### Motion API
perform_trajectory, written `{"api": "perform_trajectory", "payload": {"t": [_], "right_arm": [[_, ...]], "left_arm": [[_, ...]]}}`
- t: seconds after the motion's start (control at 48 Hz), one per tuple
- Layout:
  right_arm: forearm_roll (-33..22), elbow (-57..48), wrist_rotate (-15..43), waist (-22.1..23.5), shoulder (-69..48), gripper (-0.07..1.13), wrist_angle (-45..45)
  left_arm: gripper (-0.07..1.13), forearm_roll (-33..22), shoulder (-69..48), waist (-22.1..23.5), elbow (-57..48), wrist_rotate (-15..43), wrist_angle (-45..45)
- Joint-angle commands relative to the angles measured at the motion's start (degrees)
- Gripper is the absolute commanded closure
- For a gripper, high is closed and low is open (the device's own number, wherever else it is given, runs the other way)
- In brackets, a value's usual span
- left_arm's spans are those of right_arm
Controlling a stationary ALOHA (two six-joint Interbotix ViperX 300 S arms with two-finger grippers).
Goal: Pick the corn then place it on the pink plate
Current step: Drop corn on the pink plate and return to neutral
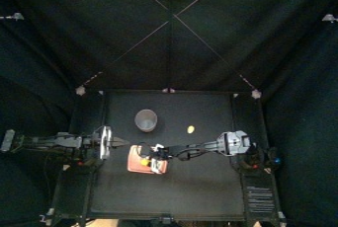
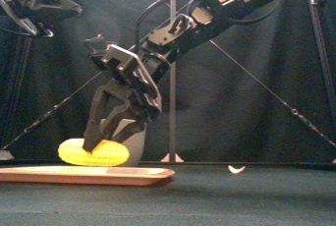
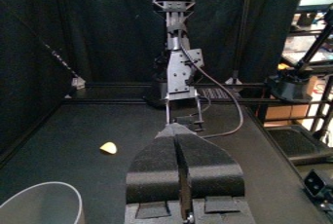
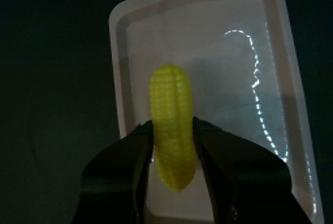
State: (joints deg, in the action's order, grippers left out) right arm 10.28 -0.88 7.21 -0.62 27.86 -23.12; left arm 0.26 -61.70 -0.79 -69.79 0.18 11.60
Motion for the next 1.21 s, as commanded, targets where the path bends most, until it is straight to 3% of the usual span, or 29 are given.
{"api": "perform_trajectory", "payload": {"t": [0.021, 0.167, 0.292, 0.542, 0.875, 1.208], "right_arm": [[0.0, 1.05, -0.09, 0.97, -2.02, 0.33, 0.18], [-0.44, 1.05, -0.18, 1.14, -3.43, 0.13, 0.35], [-2.2, 0.88, -0.09, 1.14, -4.92, 0.04, 0.09], [-7.21, -0.7, -0.09, 2.64, -13.89, 0.04, -0.09], [-9.76, -9.93, -0.09, 3.52, -26.89, 0.04, 1.67], [-8.26, -32.61, -0.09, 5.98, -48.16, 0.04, 22.06]], "left_arm": [[1.08, 0.18, 0.09, 0.18, 0.88, 0.09, 0.18], [1.08, 0.18, 0.09, 0.18, 0.88, 0.09, -0.18], [1.08, 0.18, 0.09, 0.18, 0.88, 0.09, -0.18], [1.08, 0.09, 0.09, 0.18, 0.88, 0.09, -0.26], [1.08, 0.09, 0.09, 0.26, 0.88, 0.0, -0.97], [1.08, 0.18, 0.09, 0.09, 0.97, 0.09, -1.58]]}}
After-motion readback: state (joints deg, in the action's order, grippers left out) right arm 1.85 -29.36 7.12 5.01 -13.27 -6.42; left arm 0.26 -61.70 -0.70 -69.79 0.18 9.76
